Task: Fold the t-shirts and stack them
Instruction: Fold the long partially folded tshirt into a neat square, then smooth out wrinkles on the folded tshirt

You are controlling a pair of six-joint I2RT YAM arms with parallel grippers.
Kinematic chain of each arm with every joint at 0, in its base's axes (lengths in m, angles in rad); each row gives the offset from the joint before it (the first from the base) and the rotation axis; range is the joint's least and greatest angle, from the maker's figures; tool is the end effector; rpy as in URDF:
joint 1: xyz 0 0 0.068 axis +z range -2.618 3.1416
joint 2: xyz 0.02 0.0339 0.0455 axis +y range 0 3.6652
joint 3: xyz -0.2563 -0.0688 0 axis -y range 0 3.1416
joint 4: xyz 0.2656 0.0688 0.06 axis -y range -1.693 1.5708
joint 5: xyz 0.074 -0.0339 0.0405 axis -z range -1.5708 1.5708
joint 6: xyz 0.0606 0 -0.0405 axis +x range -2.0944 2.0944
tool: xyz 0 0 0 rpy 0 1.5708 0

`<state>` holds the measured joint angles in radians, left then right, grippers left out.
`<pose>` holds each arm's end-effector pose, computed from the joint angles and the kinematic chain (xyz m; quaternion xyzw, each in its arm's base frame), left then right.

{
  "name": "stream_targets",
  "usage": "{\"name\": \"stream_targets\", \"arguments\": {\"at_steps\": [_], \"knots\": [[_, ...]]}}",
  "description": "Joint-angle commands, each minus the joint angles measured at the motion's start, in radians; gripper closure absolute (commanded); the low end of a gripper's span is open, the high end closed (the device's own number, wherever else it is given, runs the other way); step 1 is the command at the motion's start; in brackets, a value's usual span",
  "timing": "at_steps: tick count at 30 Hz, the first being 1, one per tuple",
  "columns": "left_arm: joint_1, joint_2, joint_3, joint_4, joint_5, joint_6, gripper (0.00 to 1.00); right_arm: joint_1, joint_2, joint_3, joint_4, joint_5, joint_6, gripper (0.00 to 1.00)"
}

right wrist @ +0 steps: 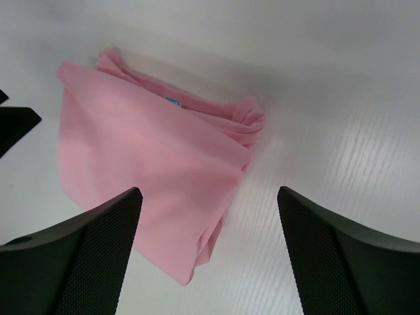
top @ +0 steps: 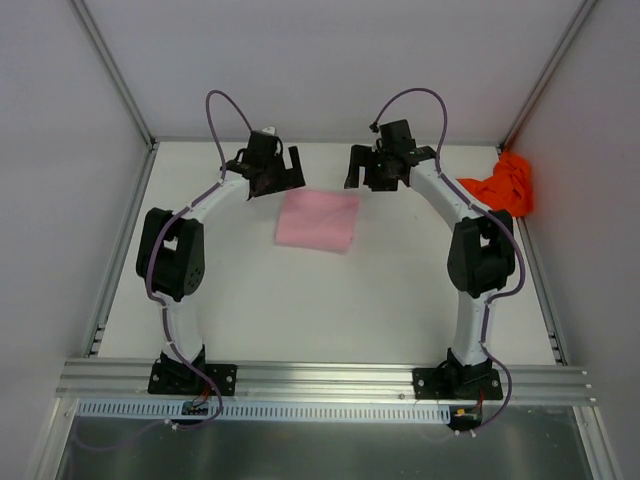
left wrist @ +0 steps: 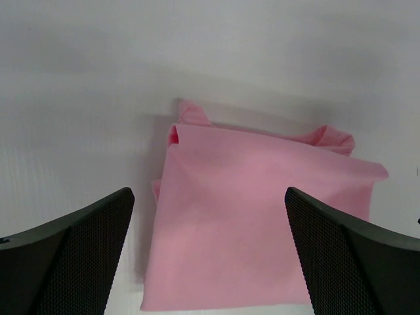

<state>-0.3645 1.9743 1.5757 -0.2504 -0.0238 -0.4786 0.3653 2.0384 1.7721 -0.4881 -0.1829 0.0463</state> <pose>0.4639 -0.1754 0.2201 -0.0563 0.8938 -0.1722 0.4101 0.4676 0.1907 0.2388 -0.1810 0.8966 0.1628 0.3698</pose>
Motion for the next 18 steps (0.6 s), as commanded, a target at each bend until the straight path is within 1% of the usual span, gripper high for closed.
{"name": "stream_targets", "arguments": {"at_steps": [1, 2, 3, 5, 6, 9, 10, 11, 12, 13, 17, 18], "knots": [[0.012, -0.141, -0.064, 0.005, 0.099, 0.012, 0.01, 0.004, -0.136, -0.019, -0.032, -0.093, -0.004, 0.14], [0.010, -0.156, -0.084, 0.022, 0.125, 0.003, 0.01, 0.006, -0.154, -0.072, -0.009, -0.113, 0.013, 0.17], [0.004, -0.182, -0.126, 0.033, 0.177, -0.014, 0.04, 0.015, -0.171, -0.104, 0.011, -0.133, 0.030, 0.20], [-0.011, -0.202, -0.164, 0.049, 0.205, -0.028, 0.11, 0.032, -0.210, -0.163, 0.040, -0.151, 0.059, 0.25], [-0.031, -0.224, -0.208, 0.065, 0.206, -0.038, 0.26, 0.052, -0.214, -0.210, 0.042, -0.151, 0.063, 0.30], [-0.045, -0.239, -0.285, 0.115, 0.212, -0.077, 0.50, 0.090, -0.227, -0.290, 0.059, -0.139, 0.079, 0.41], [-0.045, -0.236, -0.293, 0.122, 0.231, -0.083, 0.62, 0.096, -0.228, -0.306, 0.072, -0.132, 0.086, 0.42], [-0.045, -0.233, -0.299, 0.126, 0.237, -0.089, 0.67, 0.101, -0.234, -0.322, 0.085, -0.127, 0.099, 0.44], [-0.045, -0.224, -0.302, 0.140, 0.246, -0.089, 0.70, 0.107, -0.237, -0.345, 0.094, -0.125, 0.107, 0.50], [-0.045, -0.219, -0.304, 0.148, 0.255, -0.089, 0.73, 0.109, -0.238, -0.353, 0.111, -0.119, 0.112, 0.52], [-0.047, -0.178, -0.266, 0.177, 0.255, -0.095, 0.77, 0.107, -0.225, -0.341, 0.160, -0.096, 0.125, 0.60], [-0.045, -0.146, -0.249, 0.175, 0.259, -0.095, 0.78, 0.107, -0.198, -0.330, 0.163, -0.099, 0.124, 0.65]]}}
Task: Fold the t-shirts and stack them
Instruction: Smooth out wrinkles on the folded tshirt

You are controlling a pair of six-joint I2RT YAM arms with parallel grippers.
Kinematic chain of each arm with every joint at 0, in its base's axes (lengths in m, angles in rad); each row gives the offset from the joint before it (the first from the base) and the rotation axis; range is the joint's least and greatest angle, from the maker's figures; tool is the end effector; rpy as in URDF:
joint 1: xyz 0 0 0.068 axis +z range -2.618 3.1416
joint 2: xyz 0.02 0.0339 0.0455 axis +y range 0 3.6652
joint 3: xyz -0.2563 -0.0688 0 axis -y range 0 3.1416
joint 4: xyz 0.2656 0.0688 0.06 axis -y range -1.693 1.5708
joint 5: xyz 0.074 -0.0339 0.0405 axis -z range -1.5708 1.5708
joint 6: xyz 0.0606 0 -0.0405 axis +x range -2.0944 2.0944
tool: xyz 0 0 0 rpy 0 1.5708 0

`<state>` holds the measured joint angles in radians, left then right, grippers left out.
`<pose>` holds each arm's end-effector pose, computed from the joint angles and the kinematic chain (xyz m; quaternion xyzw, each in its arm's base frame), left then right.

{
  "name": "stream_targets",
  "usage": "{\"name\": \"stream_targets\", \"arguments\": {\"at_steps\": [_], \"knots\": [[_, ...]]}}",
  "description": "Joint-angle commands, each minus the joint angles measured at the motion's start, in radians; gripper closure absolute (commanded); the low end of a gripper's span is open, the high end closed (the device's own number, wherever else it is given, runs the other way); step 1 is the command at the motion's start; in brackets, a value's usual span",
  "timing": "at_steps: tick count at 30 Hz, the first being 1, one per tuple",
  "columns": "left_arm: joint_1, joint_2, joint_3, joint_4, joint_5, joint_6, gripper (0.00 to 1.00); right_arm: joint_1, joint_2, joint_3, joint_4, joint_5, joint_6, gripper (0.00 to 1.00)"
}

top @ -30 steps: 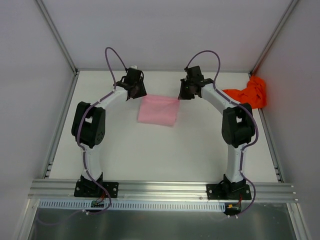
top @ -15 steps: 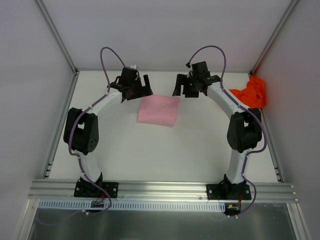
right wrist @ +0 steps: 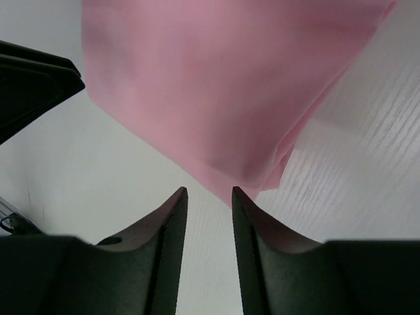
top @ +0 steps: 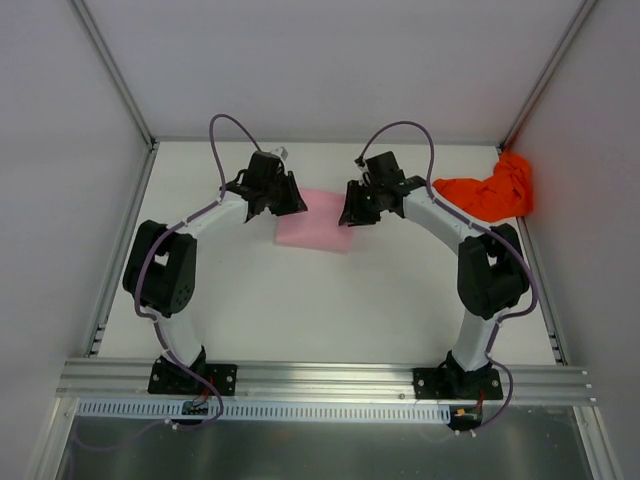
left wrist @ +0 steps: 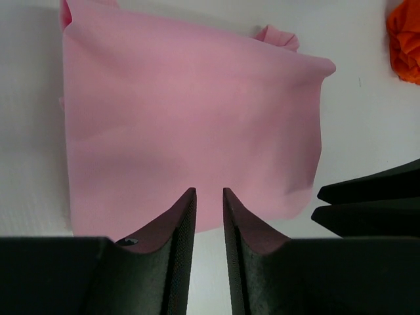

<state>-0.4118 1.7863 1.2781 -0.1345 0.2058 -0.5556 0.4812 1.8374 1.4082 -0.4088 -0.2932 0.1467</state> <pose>0.4008 -0.1886 0.2071 -0.0180 0.8905 -0.2884 0.3514 0.3840 0.2202 0.2066 -0.2054 0.9020 0.2392 0.2950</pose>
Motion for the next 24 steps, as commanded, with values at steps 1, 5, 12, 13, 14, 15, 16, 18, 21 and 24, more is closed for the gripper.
{"name": "stream_targets", "arguments": {"at_steps": [1, 5, 12, 13, 14, 15, 16, 18, 21, 24], "knots": [[0.002, 0.060, 0.062, 0.049, 0.029, -0.018, 0.78, -0.009, 0.026, 0.079, 0.062, 0.000, 0.022, 0.66], [0.002, 0.151, 0.119, 0.039, -0.002, -0.023, 0.80, -0.009, 0.144, 0.153, 0.011, 0.012, -0.009, 0.73], [0.004, 0.246, 0.176, 0.026, -0.049, -0.024, 0.80, -0.036, 0.232, 0.140, 0.030, 0.043, -0.029, 0.73], [0.005, 0.254, 0.178, 0.024, -0.055, -0.026, 0.80, -0.041, 0.243, 0.141, 0.033, 0.043, -0.032, 0.73], [0.007, 0.269, 0.178, 0.023, -0.062, -0.026, 0.80, -0.046, 0.252, 0.144, 0.034, 0.045, -0.033, 0.73], [0.011, 0.274, 0.178, 0.024, -0.062, -0.027, 0.80, -0.047, 0.261, 0.144, 0.036, 0.046, -0.035, 0.73], [0.013, 0.281, 0.178, 0.026, -0.062, -0.032, 0.80, -0.055, 0.275, 0.144, 0.041, 0.046, -0.038, 0.72], [0.016, 0.295, 0.181, 0.026, -0.056, -0.032, 0.80, -0.061, 0.284, 0.147, 0.041, 0.042, -0.041, 0.71], [0.016, 0.300, 0.184, 0.035, -0.039, -0.030, 0.78, -0.069, 0.283, 0.155, 0.044, 0.029, -0.048, 0.64], [0.016, 0.289, 0.197, 0.033, -0.017, -0.024, 0.75, -0.069, 0.255, 0.193, 0.028, 0.020, -0.074, 0.57]]}}
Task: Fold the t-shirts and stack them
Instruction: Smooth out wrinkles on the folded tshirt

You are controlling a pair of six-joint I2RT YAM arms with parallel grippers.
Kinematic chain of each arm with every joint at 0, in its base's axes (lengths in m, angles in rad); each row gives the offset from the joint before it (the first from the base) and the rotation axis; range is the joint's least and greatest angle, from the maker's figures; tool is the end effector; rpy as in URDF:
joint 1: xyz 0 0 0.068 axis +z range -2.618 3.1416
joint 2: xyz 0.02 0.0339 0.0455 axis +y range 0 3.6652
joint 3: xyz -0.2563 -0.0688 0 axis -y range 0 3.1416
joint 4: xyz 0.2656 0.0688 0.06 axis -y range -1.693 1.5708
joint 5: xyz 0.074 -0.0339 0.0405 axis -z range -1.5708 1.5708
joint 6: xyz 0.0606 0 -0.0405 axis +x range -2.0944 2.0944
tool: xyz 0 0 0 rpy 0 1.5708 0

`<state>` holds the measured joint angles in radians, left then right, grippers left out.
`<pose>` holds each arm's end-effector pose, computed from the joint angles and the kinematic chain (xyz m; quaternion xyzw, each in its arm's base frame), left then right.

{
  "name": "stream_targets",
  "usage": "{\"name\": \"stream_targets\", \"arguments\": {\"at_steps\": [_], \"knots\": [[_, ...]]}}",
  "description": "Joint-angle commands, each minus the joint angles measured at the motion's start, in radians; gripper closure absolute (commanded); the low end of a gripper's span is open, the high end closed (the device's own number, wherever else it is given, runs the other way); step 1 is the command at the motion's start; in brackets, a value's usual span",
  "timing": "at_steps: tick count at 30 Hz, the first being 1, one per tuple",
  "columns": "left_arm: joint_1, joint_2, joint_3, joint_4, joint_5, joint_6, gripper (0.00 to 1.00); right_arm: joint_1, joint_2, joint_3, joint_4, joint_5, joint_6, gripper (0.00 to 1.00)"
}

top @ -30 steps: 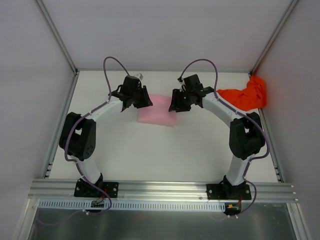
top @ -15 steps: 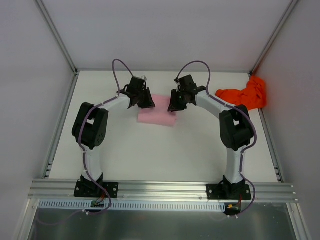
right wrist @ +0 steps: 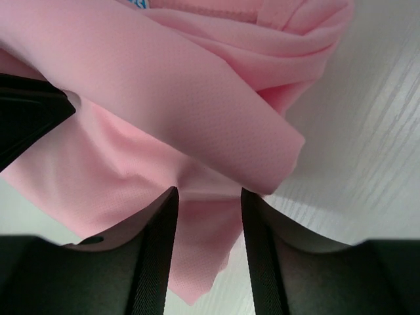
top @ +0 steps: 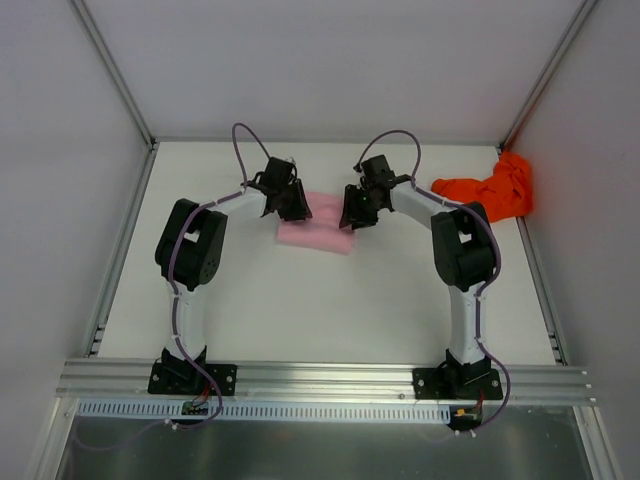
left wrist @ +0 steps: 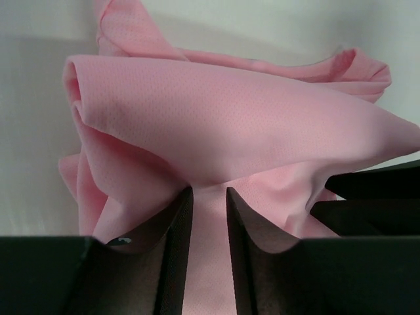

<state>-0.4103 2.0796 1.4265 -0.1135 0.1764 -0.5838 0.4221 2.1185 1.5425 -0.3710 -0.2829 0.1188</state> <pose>0.4437 -0.2046 0.1309 -0.0451 0.9162 -0.2571 0.3040 0.4365 0.2146 0.1307 -0.1851 0.9249 0.2105 0.2569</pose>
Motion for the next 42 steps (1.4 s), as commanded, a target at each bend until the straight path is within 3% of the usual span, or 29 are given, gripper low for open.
{"name": "stream_targets", "arguments": {"at_steps": [1, 3, 6, 9, 13, 16, 18, 19, 22, 27, 42], "knots": [[0.015, -0.009, 0.066, -0.004, 0.017, 0.018, 0.73, -0.009, -0.037, 0.077, -0.022, 0.008, -0.053, 0.53], [0.015, -0.032, 0.089, -0.032, 0.012, 0.047, 0.69, -0.009, -0.074, 0.135, -0.063, 0.016, -0.077, 0.47], [0.015, -0.096, 0.126, -0.075, -0.015, 0.097, 0.52, -0.011, -0.144, 0.191, -0.109, 0.066, -0.110, 0.38], [0.016, -0.131, 0.156, -0.112, -0.084, 0.153, 0.44, -0.022, -0.216, 0.211, -0.132, 0.113, -0.142, 0.32], [0.031, -0.158, 0.169, -0.129, -0.138, 0.187, 0.39, -0.029, -0.270, 0.205, -0.132, 0.128, -0.145, 0.34], [0.053, -0.133, 0.173, -0.117, -0.138, 0.184, 0.41, -0.029, -0.253, 0.188, -0.109, 0.108, -0.146, 0.50], [0.064, -0.102, 0.183, -0.112, -0.141, 0.182, 0.46, -0.031, -0.213, 0.177, -0.095, 0.094, -0.133, 0.66], [0.067, -0.086, 0.186, -0.106, -0.141, 0.180, 0.53, -0.029, -0.201, 0.171, -0.089, 0.084, -0.128, 0.74], [0.070, -0.059, 0.192, -0.089, -0.130, 0.176, 0.65, -0.029, -0.149, 0.157, -0.060, 0.083, -0.122, 0.82], [0.071, 0.000, 0.218, -0.086, -0.117, 0.167, 0.70, -0.031, -0.054, 0.179, -0.049, 0.086, -0.091, 0.83], [0.102, 0.171, 0.362, -0.091, -0.063, 0.130, 0.68, -0.039, 0.149, 0.381, -0.094, 0.131, -0.111, 0.80]]}}
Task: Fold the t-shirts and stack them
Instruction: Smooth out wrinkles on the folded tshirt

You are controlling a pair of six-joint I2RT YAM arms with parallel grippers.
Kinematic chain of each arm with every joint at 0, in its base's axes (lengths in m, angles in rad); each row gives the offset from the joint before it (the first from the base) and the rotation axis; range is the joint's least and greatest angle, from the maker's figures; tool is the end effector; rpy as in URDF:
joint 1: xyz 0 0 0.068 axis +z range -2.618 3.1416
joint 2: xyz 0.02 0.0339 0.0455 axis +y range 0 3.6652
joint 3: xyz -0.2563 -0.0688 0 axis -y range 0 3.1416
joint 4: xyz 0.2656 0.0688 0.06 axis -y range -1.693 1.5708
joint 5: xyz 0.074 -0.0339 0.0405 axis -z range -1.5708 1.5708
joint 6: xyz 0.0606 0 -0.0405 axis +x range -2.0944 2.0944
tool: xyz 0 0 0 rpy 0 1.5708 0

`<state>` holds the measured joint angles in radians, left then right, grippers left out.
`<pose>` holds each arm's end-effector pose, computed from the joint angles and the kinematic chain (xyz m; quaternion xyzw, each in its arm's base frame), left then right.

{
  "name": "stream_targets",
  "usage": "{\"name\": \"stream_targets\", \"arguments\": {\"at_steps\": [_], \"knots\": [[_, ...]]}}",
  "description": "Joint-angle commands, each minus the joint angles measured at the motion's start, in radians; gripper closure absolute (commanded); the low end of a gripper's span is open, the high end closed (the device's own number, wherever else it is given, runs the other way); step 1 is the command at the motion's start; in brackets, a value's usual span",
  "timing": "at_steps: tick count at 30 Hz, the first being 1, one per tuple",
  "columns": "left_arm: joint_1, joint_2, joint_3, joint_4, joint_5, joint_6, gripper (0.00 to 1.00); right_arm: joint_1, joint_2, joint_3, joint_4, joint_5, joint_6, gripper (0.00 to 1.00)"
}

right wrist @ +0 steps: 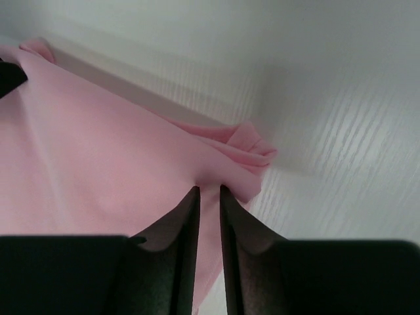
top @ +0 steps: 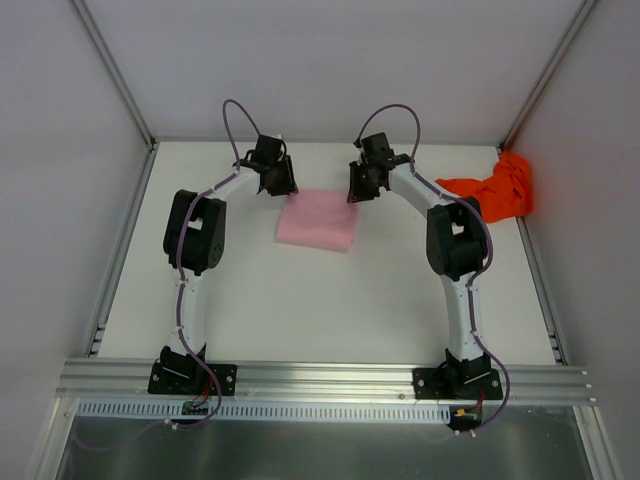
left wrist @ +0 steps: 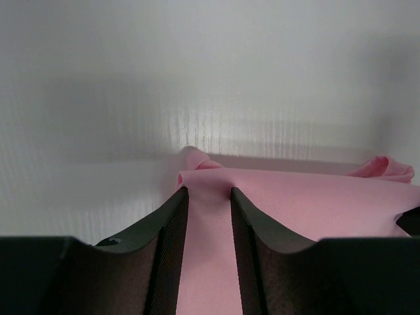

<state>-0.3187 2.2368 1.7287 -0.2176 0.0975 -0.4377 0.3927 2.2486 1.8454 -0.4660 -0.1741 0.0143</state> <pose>0.5110 -0.1748 0.1491 -0.0342 0.9105 -0.1925 0.3642 0.4901 0.2144 0.1620 -0.2053 0.9132 0.1491 0.3188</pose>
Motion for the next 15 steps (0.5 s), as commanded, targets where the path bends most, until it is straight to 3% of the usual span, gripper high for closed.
{"name": "stream_targets", "arguments": {"at_steps": [1, 10, 15], "knots": [[0.010, 0.027, 0.066, 0.011, 0.016, -0.016, 0.67, -0.011, 0.028, 0.092, -0.002, 0.024, -0.005, 0.79], [0.015, 0.043, 0.109, -0.017, 0.013, -0.015, 0.58, -0.018, 0.097, 0.198, -0.054, 0.012, -0.043, 0.77], [0.023, -0.025, 0.147, -0.046, 0.019, 0.051, 0.33, -0.037, 0.001, 0.273, -0.079, -0.024, -0.074, 0.59]]}}
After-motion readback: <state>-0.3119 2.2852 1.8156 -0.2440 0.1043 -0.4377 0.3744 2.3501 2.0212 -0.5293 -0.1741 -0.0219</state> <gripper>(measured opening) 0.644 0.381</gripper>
